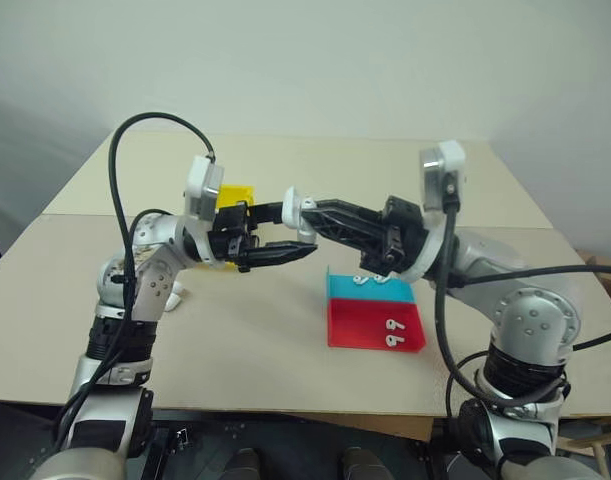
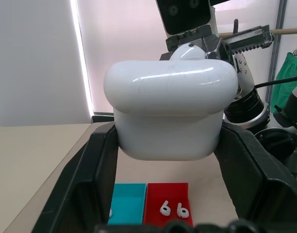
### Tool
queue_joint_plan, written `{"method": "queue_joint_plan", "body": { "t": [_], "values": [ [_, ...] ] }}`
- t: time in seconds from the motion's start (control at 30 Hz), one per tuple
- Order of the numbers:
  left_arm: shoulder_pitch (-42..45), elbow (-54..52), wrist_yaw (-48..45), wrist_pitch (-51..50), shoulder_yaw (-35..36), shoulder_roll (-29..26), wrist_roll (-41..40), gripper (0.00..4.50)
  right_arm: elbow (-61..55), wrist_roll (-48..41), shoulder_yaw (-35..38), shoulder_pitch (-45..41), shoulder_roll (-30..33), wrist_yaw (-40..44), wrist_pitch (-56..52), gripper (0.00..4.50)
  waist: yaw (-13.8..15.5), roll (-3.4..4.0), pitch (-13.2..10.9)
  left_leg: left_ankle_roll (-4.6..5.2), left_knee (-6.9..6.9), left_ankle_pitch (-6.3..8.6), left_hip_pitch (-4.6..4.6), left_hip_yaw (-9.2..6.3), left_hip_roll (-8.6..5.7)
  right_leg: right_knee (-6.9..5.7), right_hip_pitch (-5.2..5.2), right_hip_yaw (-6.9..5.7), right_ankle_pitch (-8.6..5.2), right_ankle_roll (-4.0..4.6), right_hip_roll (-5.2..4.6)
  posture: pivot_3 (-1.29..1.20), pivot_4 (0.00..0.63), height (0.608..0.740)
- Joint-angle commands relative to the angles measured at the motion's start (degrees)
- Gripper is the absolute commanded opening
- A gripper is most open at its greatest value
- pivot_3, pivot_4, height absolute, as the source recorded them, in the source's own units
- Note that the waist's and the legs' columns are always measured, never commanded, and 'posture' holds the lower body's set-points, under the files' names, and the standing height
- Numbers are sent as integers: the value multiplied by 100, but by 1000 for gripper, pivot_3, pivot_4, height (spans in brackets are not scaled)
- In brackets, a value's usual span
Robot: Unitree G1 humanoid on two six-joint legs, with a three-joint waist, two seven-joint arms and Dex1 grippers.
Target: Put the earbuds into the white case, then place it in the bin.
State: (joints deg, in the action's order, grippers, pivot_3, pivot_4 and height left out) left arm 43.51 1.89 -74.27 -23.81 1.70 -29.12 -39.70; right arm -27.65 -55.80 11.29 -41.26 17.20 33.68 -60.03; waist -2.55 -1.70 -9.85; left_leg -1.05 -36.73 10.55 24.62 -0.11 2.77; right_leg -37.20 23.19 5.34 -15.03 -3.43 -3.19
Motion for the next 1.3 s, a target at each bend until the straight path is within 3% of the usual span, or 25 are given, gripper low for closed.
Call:
{"method": "queue_joint_plan", "body": {
  "t": [0.03,0.13,0.17,0.27,0.43,0.63,0.77,1.03,1.3],
  "values": [
    [34,-270,22,67,132,-34,-61,2764,-84,-4,-188,30,105,8,266,628,-1,0,0,0,0,0,0,0,0,0,0,0,0,0,0,0,150,740],
    [30,-269,43,73,133,-26,-56,2764,-135,64,-367,109,240,64,392,628,0,0,0,0,0,0,0,-1,0,0,0,0,0,0,0,0,150,740],
    [28,-272,52,72,135,-25,-56,2764,-156,66,-417,131,287,78,417,1349,3,0,0,0,0,0,0,0,0,1,0,0,0,0,0,0,150,740],
    [18,-293,72,69,136,-20,-62,2764,-204,48,-533,158,437,109,476,2192,2,0,0,0,0,0,0,0,0,1,0,0,0,0,0,0,150,740],
    [17,-283,88,74,130,-15,-64,2764,-232,-68,-549,179,622,113,538,3994,3,0,0,0,0,0,0,-1,0,1,0,0,0,0,0,0,150,740],
    [0,-236,64,71,135,-53,-39,2764,-435,-587,-168,255,1184,179,466,3994,16,-1,0,0,0,0,1,-1,0,4,-1,-1,0,0,-1,0,150,740],
    [-29,-173,40,115,70,-55,57,2764,-529,-910,-79,291,1727,368,425,3079,17,-1,0,1,0,1,3,-1,0,8,-2,-1,0,0,-1,0,150,740],
    [75,135,574,599,-397,377,935,2764,159,152,-914,-1176,2652,913,631,61,9,1,-1,2,-2,0,-2,1,0,7,-3,2,1,0,1,0,150,740],
    [209,374,532,778,-562,572,1178,2764,1001,1993,-2878,-2943,2791,1873,772,22,3,4,-2,5,0,2,12,5,0,8,15,4,0,-1,1,0,150,740]
  ]
}}
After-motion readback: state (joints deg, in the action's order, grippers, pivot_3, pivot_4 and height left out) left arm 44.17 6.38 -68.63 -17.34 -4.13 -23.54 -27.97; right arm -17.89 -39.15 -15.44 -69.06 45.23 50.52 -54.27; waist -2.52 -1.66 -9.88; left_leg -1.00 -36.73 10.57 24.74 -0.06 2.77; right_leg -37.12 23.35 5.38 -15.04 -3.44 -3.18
